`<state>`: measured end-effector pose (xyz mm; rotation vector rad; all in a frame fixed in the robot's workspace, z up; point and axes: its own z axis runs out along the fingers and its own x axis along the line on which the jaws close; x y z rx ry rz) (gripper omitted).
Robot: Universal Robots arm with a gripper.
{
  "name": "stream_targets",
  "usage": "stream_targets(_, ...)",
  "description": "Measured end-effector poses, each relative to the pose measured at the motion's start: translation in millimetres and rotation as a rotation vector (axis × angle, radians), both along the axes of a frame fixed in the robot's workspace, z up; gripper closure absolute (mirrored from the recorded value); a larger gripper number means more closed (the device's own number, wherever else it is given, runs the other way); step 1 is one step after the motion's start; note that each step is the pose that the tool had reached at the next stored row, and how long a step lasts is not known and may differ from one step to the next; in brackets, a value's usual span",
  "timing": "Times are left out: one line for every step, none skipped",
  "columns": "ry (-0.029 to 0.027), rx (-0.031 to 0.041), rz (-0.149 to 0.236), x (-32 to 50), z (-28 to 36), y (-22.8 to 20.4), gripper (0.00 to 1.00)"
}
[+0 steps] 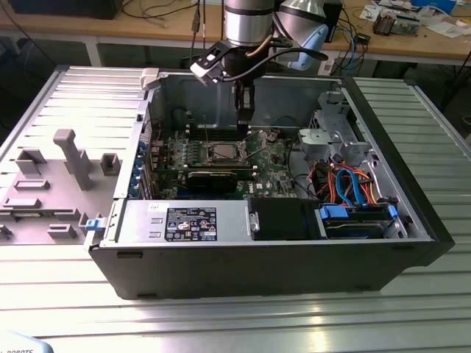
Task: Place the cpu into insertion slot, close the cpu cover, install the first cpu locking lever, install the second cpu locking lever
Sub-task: 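Close the cpu cover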
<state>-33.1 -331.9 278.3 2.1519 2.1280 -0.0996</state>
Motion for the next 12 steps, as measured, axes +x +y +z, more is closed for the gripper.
stream_targets(0.0000, 0.0000, 0.000, 1.6, 0.0, 0.0, 0.89)
stream_targets(0.0000, 0.0000, 0.000, 1.7, 0.0, 0.0, 0.89)
stream_targets(0.0000, -0.0001, 0.000, 1.7, 0.0, 0.0, 0.89)
stream_targets(0.0000, 0.0000, 0.000, 1.8, 0.0, 0.0, 0.89)
stream_targets(0.0000, 0.0000, 0.000, 1.9, 0.0, 0.0, 0.89)
stream_targets(0.0001, 0.0000, 0.000, 2.0, 0.0, 0.0, 0.89)
stream_targets(0.0000, -0.0010, 0.000, 2.0, 0.0, 0.0, 0.89)
stream_targets(0.0000, -0.0025, 0.000, 2.0, 0.0, 0.0, 0.89)
stream_targets(0.0000, -0.0028, 0.000, 2.0, 0.0, 0.0, 0.89)
stream_targets(0.0000, -0.0031, 0.000, 2.0, 0.0, 0.0, 0.89)
stream_targets(0.0000, -0.0034, 0.000, 2.0, 0.0, 0.0, 0.89)
stream_targets(0.0000, -0.0038, 0.000, 2.0, 0.0, 0.0, 0.89)
